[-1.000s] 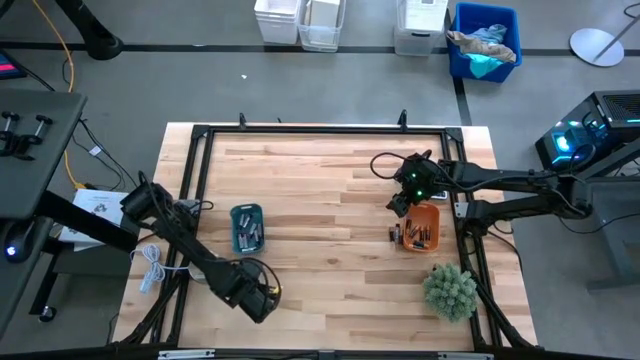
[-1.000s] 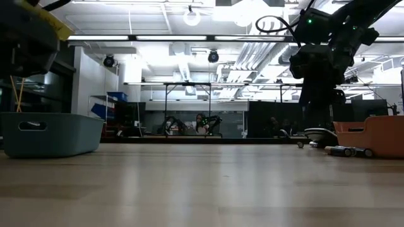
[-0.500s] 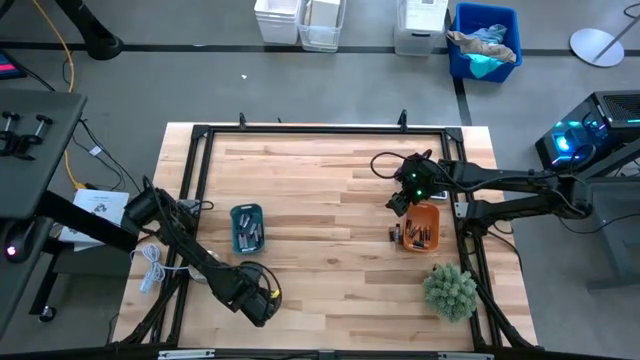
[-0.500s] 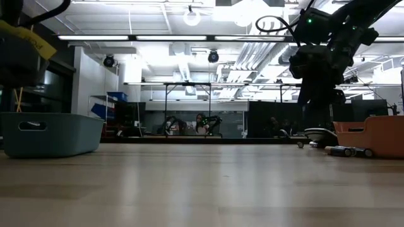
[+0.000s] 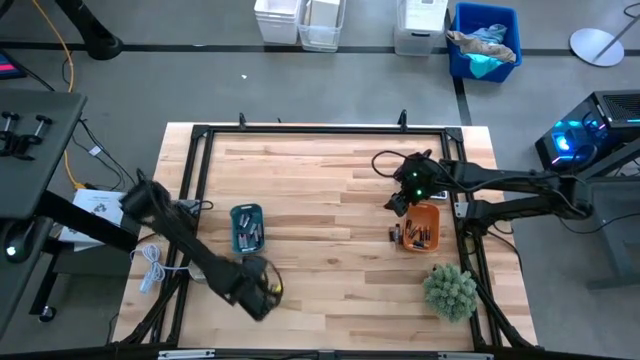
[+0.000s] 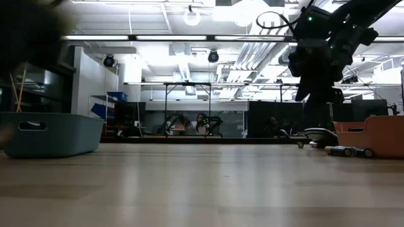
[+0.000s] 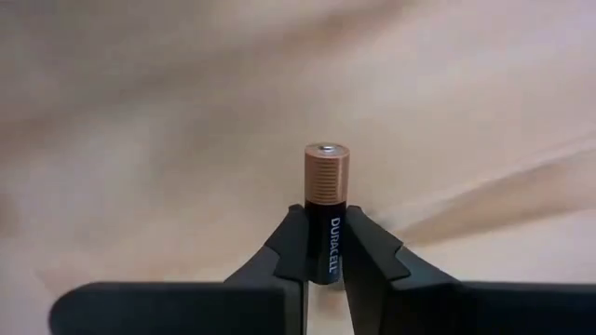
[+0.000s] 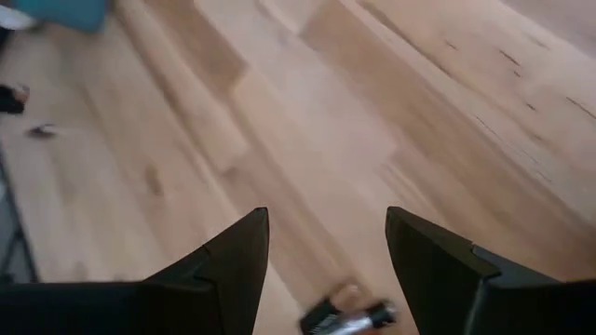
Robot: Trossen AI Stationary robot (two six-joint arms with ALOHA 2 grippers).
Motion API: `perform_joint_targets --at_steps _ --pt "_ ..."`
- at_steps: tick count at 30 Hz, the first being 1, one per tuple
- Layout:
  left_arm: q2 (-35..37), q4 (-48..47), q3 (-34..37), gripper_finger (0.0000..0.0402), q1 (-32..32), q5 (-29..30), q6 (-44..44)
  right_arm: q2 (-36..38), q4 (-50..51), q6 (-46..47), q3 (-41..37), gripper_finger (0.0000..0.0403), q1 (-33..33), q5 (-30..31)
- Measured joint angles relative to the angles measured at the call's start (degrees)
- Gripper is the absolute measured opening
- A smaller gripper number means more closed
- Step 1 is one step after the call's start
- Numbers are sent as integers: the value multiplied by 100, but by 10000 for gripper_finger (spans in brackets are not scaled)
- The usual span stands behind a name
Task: Sort batteries
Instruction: Put the black battery into the orange bin
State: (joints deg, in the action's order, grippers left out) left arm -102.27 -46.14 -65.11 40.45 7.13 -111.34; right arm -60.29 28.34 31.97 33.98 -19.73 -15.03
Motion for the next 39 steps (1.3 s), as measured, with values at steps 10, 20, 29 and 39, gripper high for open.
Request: perform_joint_targets --at_steps 10,20,29,39 --pt "1449 95 -329 27 -2036 1599 3921 685 -912 421 2 210 -17 -253" --pt "-209 5882 -328 27 -4114 -240 7306 1757 -2958 1446 3 210 -56 -3" --pt "-1322 7009 -881 27 -4424 -973 8150 2340 -4025 1709 11 210 -66 1591" --pt "-3068 6190 -3573 27 -4317 -1584 8967 2352 -4057 1711 11 210 -92 2384"
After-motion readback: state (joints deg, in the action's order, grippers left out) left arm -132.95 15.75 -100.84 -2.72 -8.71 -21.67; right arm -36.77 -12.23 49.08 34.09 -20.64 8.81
